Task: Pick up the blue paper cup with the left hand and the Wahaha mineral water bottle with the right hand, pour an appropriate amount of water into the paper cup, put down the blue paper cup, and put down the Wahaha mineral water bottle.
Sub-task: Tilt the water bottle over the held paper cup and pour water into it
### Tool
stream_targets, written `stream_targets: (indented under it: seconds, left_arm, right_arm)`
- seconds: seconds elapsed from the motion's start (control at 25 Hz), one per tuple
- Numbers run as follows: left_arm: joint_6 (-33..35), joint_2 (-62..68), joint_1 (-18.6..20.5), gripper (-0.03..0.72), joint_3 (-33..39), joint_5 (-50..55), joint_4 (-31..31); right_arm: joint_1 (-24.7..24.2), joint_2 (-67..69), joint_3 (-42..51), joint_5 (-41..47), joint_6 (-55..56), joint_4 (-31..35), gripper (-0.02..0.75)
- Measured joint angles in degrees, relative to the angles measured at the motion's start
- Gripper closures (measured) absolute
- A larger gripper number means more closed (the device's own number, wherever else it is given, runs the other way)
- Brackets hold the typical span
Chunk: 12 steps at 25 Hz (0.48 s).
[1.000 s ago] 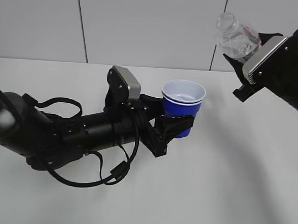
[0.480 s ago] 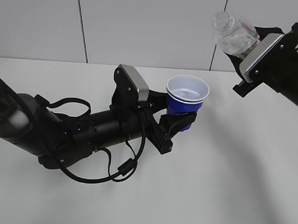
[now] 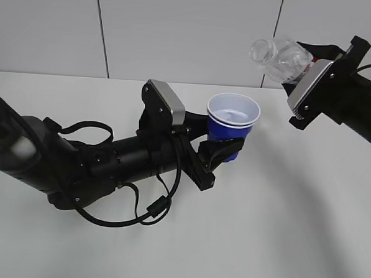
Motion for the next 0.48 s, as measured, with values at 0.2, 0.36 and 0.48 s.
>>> stream_targets:
  seconds: [0.2,0.36,0.48]
  left_arm:
    - [0.0,0.0,0.0,0.261,0.0,0.0,-0.24]
    - [0.0,0.0,0.0,0.261,0.0,0.0,-0.34]
    - [0.09,0.0,0.0,0.261,0.0,0.0,-0.45]
  right_arm:
    - [0.0,-0.01,-0.05,-0.13,-2.61,-0.09,0.288]
    - [0.0,-0.01,-0.05,-0.63,-4.78,-0.09,0.288]
    - [0.0,-0.01,-0.05,-1.1,-6.56,-0.09,0.288]
